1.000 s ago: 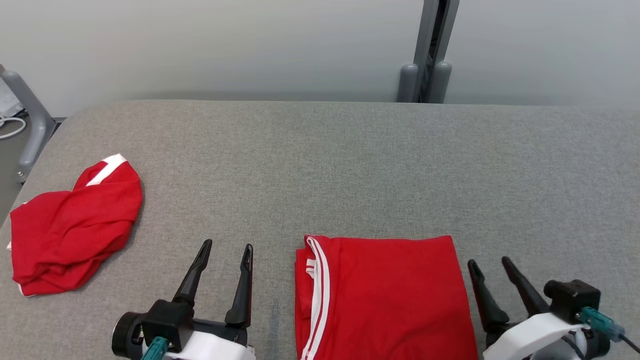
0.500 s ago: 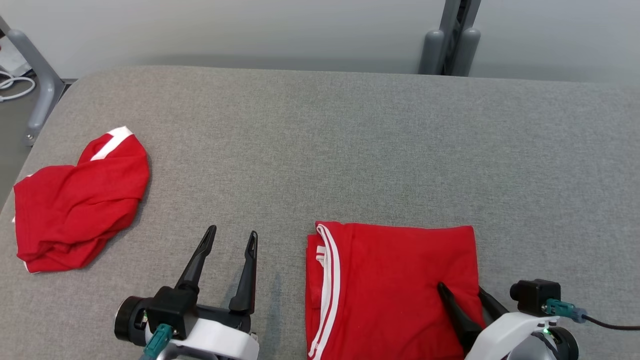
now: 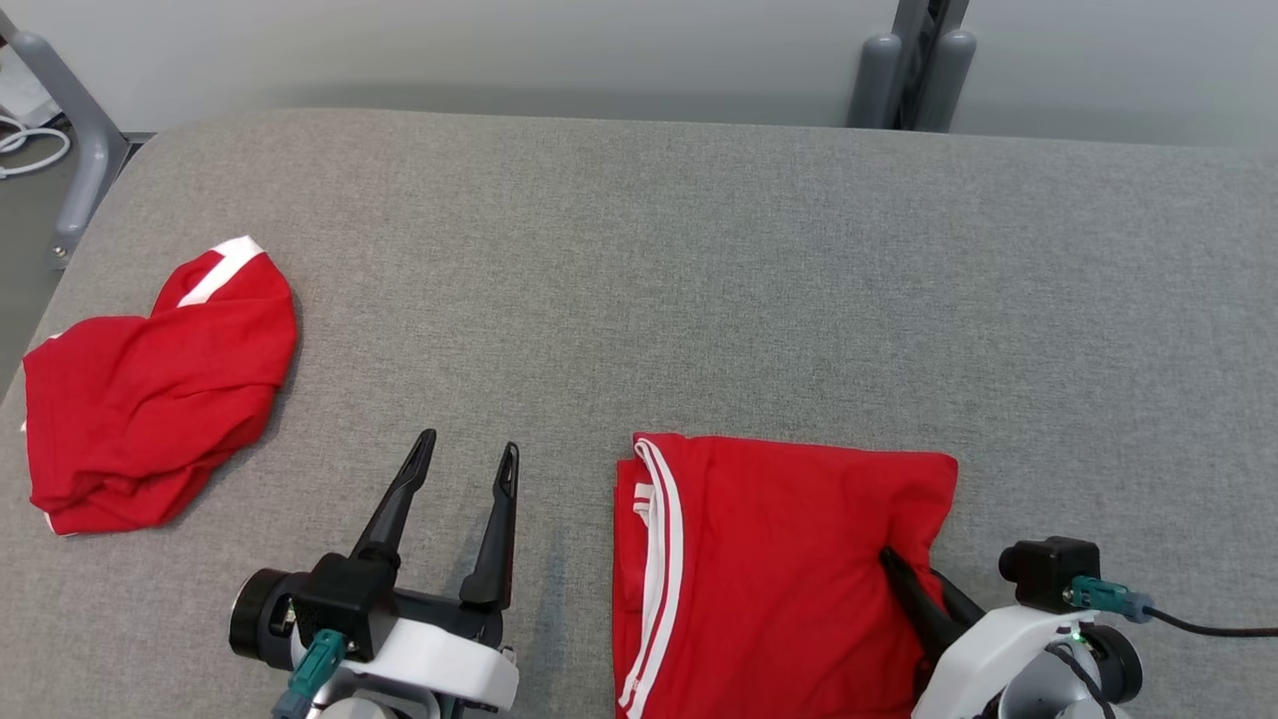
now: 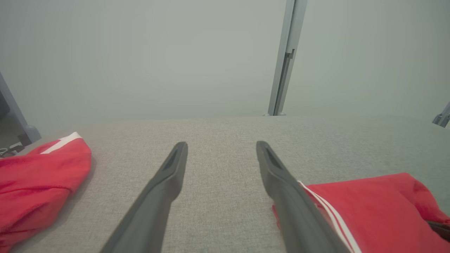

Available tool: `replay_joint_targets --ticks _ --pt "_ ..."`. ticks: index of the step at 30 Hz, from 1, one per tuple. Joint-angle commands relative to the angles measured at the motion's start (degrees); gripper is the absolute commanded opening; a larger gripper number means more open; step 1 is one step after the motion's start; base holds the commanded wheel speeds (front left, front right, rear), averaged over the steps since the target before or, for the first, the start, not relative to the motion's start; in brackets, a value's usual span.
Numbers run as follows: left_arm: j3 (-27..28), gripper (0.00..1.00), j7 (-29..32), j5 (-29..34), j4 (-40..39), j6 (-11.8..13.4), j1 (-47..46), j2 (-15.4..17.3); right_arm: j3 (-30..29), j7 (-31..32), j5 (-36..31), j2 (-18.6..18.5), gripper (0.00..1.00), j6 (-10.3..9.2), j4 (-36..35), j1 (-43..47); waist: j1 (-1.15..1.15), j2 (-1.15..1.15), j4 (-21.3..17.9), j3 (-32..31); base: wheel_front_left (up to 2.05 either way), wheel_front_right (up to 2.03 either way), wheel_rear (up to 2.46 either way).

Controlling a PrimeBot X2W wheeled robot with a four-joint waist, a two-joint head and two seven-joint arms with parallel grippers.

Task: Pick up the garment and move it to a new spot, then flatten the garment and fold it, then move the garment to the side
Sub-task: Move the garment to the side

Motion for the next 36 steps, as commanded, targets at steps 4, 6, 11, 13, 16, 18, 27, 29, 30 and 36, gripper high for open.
replay_joint_targets --ticks 4,6,11,13,16,18,27,29,30,36 --pt "0.4 1.0 -0.06 0.91 0.66 -0.24 -0.43 0.2 1.76 0.86 -3.22 -3.45 0.0 -0.07 0.91 -1.97 0.0 0.0 -1.38 0.02 0.0 0.0 0.0" --pt "0.48 1.0 -0.05 0.92 0.86 -0.37 -0.72 0.18 2.31 1.13 -4.1 -4.65 0.0 -0.08 0.46 -3.22 0.0 0.0 -2.37 0.29 0.0 0.0 0.0" --pt "-0.65 1.0 -0.06 1.67 0.41 -1.27 -2.38 0.21 3.1 2.59 -5.58 -9.06 0.0 -0.06 -1.3 -6.1 0.0 0.0 -4.68 1.49 0.0 0.0 0.0" --pt "-1.15 1.0 -0.06 2.11 0.21 -1.34 -3.01 0.2 3.1 3.15 -6.02 -11.09 0.0 -0.05 -1.81 -7.19 0.0 0.0 -5.78 2.2 0.0 0.0 0.0" --pt "-1.6 1.0 -0.06 2.52 -0.23 -1.62 -4.4 0.2 2.42 4.21 -4.96 -13.59 0.0 -0.02 -3.27 -8.95 0.0 0.0 -7.87 3.65 0.0 0.0 0.0" --pt "-1.95 1.0 -0.06 2.9 -0.5 -1.94 -5.08 0.2 2.22 4.94 -5.19 -15.97 0.0 -0.01 -3.93 -10.21 0.0 0.0 -9.39 4.74 0.0 0.0 0.0" --pt "-4.03 1.0 -0.05 5.02 -1.88 -3.92 -10.55 0.23 0.63 7.05 -4.7 -24.02 0.0 -0.01 -6.24 -14.58 0.0 0.0 -14.61 11.15 0.0 0.0 0.0" --pt "-4.71 1.0 -0.05 5.25 -2.68 -4.45 -12.42 0.23 -0.14 7.15 -4.5 -26.01 0.0 -0.01 -6.26 -15.76 0.0 0.0 -15.5 13.27 0.0 0.0 0.0" --pt "-5.11 1.0 -0.06 5.29 -3.08 -4.8 -13.35 0.21 -0.81 6.92 -4.39 -26.98 0.0 -0.01 -6.07 -16.4 0.0 0.0 -15.81 14.28 0.0 0.0 0.0" --pt "-9.07 1.0 -0.05 6.37 -5.65 -6.02 -19.8 0.22 -6.52 4.88 -4.32 -33.94 0.0 -0.01 -3.67 -20.48 0.0 0.0 -16.28 21.47 0.0 0.0 0.0"
